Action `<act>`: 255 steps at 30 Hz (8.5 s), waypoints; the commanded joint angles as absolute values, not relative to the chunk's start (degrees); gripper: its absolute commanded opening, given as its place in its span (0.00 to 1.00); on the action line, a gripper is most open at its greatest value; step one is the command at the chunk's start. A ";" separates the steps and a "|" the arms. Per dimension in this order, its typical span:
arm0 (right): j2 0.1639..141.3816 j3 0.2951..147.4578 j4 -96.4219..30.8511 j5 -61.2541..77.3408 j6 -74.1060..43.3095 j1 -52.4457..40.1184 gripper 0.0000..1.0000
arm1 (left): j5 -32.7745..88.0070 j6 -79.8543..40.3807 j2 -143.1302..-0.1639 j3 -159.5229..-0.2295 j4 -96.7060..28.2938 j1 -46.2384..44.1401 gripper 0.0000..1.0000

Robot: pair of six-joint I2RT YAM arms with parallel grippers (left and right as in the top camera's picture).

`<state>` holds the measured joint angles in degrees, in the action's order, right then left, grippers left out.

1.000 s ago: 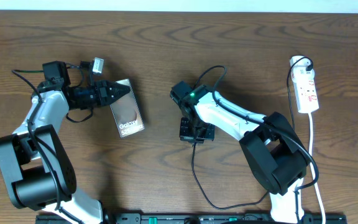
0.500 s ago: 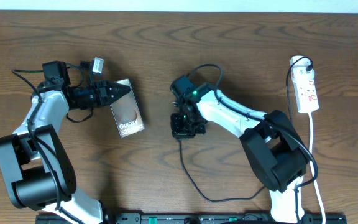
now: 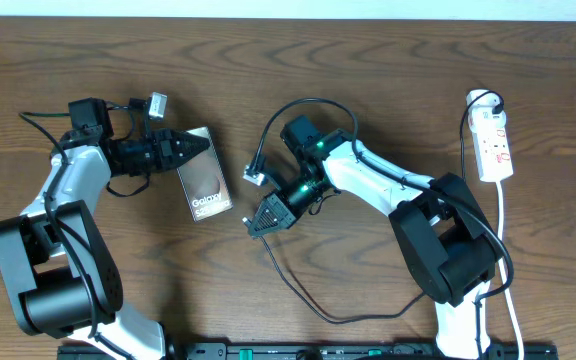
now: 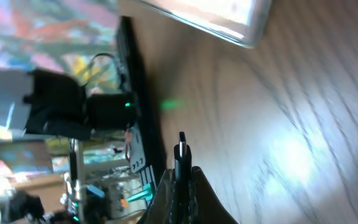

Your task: Plug charger to phone and switch on socket

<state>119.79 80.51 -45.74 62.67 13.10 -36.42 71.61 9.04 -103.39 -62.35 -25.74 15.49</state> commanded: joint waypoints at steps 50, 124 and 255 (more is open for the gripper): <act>120.66 79.99 -59.22 8.03 -23.79 -35.40 0.01 | 73.45 9.02 -103.02 -63.00 -25.43 16.10 0.07; 125.86 71.96 -9.37 88.03 4.38 -33.32 0.01 | 80.42 3.68 -103.02 -63.00 -16.29 16.10 0.08; 112.09 76.14 -52.05 17.82 -16.69 -31.64 0.01 | 84.84 -7.79 -103.02 -63.00 -2.48 22.70 0.07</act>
